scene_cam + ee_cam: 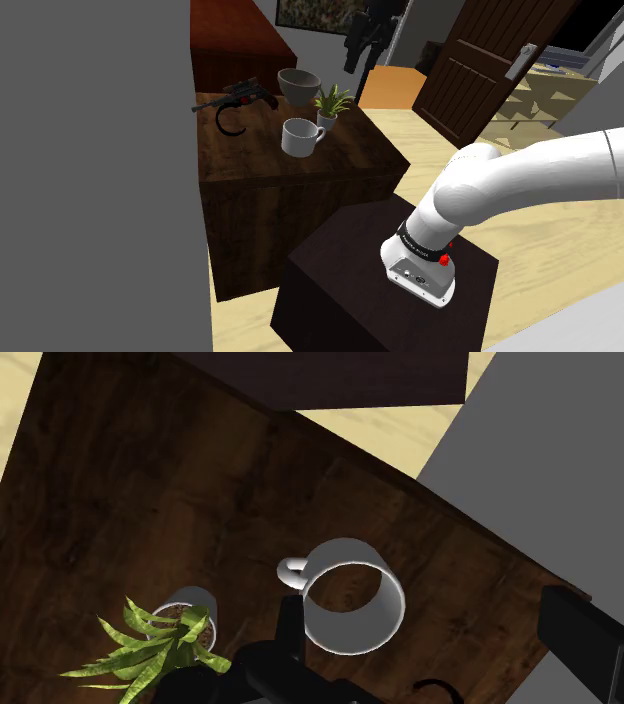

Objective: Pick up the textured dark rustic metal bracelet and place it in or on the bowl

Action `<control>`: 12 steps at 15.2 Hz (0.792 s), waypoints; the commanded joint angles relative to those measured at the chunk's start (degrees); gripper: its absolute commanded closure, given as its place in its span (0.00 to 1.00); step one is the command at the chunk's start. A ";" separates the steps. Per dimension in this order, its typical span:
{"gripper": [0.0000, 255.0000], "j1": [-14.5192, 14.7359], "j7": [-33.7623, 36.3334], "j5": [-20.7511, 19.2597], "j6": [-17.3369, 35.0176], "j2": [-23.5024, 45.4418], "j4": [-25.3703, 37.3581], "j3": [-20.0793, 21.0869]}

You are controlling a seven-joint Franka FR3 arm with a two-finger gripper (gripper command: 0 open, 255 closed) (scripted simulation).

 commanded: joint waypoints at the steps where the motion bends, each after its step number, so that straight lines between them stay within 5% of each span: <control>1: 0.00 0.00 0.00 0.00 0.00 0.00 0.00 0.00; 12: 0.00 -1.15 12.66 0.90 25.18 11.32 -6.89 11.37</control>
